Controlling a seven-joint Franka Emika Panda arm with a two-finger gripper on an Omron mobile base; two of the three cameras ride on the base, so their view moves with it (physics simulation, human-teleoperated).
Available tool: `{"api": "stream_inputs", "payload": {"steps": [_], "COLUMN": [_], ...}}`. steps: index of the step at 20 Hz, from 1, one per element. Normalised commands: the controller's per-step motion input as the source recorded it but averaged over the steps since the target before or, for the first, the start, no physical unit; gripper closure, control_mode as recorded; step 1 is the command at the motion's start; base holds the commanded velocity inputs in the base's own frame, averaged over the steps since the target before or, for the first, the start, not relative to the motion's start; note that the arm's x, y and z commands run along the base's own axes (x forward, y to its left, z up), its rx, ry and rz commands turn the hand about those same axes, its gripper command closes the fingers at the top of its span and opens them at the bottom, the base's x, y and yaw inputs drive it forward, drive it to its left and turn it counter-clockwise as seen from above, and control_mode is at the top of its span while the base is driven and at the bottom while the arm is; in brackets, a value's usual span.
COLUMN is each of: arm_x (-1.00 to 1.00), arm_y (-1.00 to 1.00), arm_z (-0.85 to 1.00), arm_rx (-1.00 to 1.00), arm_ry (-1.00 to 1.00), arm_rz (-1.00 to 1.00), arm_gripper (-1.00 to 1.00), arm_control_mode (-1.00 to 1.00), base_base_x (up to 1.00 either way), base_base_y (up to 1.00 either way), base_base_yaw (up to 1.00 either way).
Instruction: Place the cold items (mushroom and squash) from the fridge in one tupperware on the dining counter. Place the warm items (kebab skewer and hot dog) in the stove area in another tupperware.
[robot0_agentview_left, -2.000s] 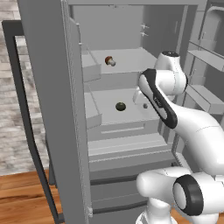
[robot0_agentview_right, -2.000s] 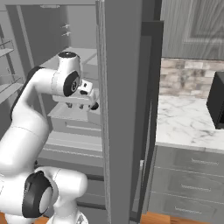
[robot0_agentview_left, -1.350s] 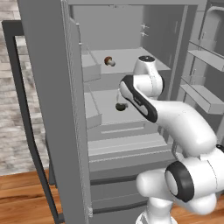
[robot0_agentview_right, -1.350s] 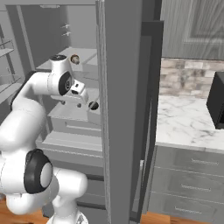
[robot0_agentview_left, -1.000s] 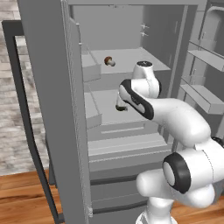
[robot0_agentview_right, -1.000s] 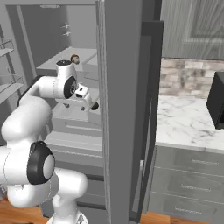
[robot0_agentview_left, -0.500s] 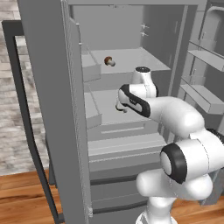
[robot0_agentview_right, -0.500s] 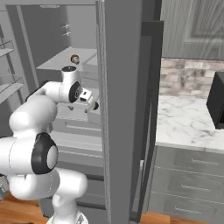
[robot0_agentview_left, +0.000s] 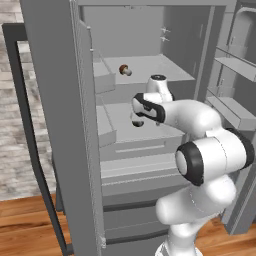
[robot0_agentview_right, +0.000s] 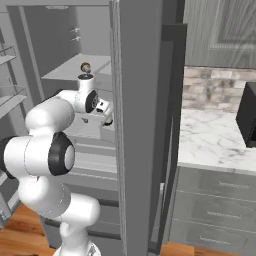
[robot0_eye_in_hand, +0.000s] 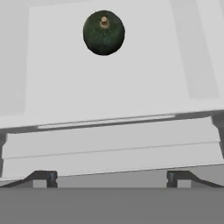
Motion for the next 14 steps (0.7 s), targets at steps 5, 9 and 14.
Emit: {"api": "stream_inputs", "payload": {"steps": [5, 9, 14], "arm_x": [0.35, 0.35, 0.29], "arm_y": [0.0, -0.02, 0.0], "arm_z": [-0.17, -0.18, -0.22], "arm_rx": [0.0, 0.0, 0.0], "arm_ry": [0.07, 0.06, 0.0], "arm_rz": [0.0, 0.0, 0.0], "arm_gripper": [-1.0, -1.0, -1.0], "arm_control_mode": [-1.0, -1.0, -1.0], "base_base_x": [0.0, 0.0, 0.0], "base_base_y": [0.0, 0.0, 0.0], "base_base_yaw": [0.0, 0.0, 0.0]}}
